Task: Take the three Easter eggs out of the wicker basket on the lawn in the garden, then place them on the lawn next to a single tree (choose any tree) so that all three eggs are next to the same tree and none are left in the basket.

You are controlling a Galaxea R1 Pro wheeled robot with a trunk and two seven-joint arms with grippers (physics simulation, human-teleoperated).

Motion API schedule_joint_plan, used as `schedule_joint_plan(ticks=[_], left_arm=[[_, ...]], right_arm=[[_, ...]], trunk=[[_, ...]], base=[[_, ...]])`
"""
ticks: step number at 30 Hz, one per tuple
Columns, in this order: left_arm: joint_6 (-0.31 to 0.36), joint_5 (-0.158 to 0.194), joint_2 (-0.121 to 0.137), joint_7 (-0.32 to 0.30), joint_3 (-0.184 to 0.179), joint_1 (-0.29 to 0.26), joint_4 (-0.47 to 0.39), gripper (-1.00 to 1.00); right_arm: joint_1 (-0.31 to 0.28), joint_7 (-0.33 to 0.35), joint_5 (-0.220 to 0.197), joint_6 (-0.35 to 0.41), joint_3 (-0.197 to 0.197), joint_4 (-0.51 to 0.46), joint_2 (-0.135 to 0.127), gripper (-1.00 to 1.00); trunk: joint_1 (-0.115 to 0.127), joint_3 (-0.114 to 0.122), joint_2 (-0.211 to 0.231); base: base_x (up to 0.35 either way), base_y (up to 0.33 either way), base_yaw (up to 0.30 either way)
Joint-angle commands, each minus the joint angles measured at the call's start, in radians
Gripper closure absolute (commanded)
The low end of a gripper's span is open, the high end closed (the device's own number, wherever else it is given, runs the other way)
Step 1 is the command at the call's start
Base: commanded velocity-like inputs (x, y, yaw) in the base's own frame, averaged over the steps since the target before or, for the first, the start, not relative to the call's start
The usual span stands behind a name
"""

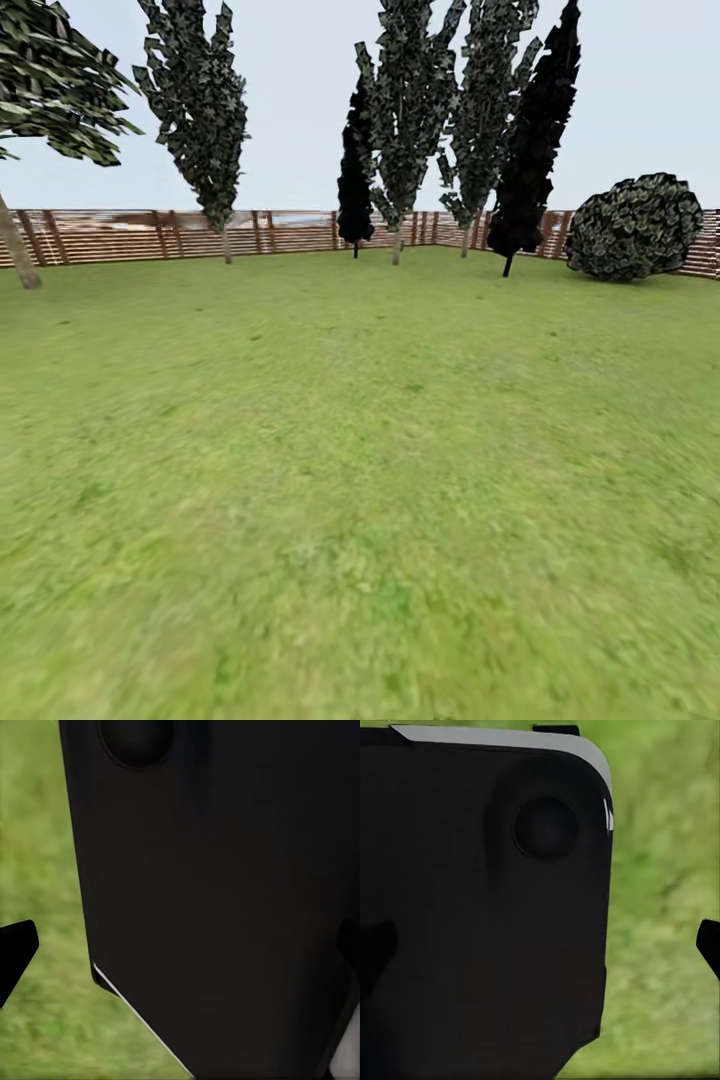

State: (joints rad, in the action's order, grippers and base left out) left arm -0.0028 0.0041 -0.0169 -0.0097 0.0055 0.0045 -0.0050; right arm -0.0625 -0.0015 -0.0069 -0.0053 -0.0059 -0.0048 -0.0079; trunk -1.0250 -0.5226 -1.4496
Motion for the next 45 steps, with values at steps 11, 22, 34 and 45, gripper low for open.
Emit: schedule_joint_plan(ticks=[11,22,34,45], left_arm=[[0.0,0.0,0.0,-0.001,0.001,0.0,-0.001,-1.0],[0.001,0.0,0.0,-0.001,-0.001,0.0,-0.001,-1.0],[0.001,0.0,0.0,-0.001,-0.001,0.0,-0.001,-1.0],[0.001,0.0,0.0,-0.001,-0.001,0.0,-0.001,-1.0]], right_arm=[[-0.001,0.0,-0.001,-0.001,-0.002,0.0,-0.007,-1.0],[-0.001,-0.001,-0.002,-0.001,-0.002,0.002,-0.007,-1.0],[-0.001,-0.001,-0.002,-0.001,-0.002,0.002,-0.007,-1.0],[-0.001,-0.003,0.007,-0.001,0.005,0.0,-0.007,-1.0]], trunk=[[0.0,-0.016,0.0],[0.0,-0.032,0.0],[0.0,-0.049,0.0],[0.0,-0.062,0.0]], base=[[0.02,0.0,-0.183],[0.299,0.0,-0.176],[0.325,0.0,-0.169],[0.325,0.0,-0.061]])
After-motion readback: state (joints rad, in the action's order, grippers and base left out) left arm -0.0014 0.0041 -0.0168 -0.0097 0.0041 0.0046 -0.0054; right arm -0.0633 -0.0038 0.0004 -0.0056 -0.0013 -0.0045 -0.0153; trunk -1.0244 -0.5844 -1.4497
